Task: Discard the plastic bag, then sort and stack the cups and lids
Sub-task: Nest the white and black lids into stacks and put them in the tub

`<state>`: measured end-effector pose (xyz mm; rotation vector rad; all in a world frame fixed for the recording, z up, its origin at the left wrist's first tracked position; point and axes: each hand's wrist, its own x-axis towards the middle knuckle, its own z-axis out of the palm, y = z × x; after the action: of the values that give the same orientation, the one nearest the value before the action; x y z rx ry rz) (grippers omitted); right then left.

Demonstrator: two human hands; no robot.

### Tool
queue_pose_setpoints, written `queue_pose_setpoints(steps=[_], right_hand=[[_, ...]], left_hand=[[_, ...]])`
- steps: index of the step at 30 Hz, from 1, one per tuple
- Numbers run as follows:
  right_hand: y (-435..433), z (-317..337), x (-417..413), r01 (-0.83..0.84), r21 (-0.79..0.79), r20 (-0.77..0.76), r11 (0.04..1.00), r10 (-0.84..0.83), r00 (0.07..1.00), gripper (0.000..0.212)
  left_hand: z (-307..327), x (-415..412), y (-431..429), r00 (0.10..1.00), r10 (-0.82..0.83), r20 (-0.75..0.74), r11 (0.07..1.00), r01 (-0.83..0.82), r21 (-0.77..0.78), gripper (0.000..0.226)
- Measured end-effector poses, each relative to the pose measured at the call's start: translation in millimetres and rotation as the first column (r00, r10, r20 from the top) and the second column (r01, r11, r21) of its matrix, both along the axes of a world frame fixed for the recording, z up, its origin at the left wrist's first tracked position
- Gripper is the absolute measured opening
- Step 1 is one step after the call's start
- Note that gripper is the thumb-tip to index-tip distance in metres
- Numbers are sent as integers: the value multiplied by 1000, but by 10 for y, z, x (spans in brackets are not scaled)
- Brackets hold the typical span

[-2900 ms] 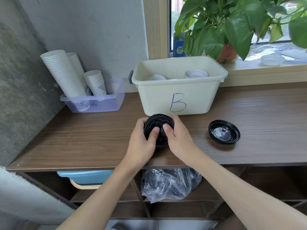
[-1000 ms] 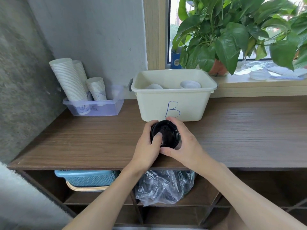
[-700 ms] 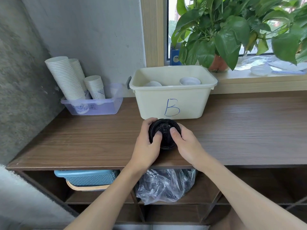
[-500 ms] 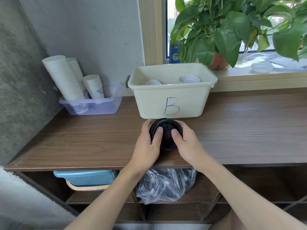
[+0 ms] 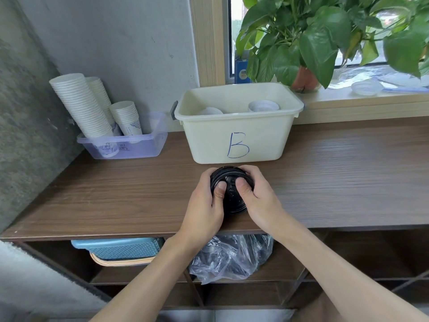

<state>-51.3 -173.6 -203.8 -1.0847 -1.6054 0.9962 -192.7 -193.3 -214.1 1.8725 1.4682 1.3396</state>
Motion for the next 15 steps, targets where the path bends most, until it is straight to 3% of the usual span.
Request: queue_pose_setpoints(steps=[4,15], right_hand=[[3,2,-13,10,25,17,1000,-10,1000,28],[-12,14,-1,58,45,92,997,-62,994,20]], left_hand=[[-3,1,-2,1000,-11,-6,1000,11,5,37],[33,0,15,996,-48,70,998,51,-39,32]])
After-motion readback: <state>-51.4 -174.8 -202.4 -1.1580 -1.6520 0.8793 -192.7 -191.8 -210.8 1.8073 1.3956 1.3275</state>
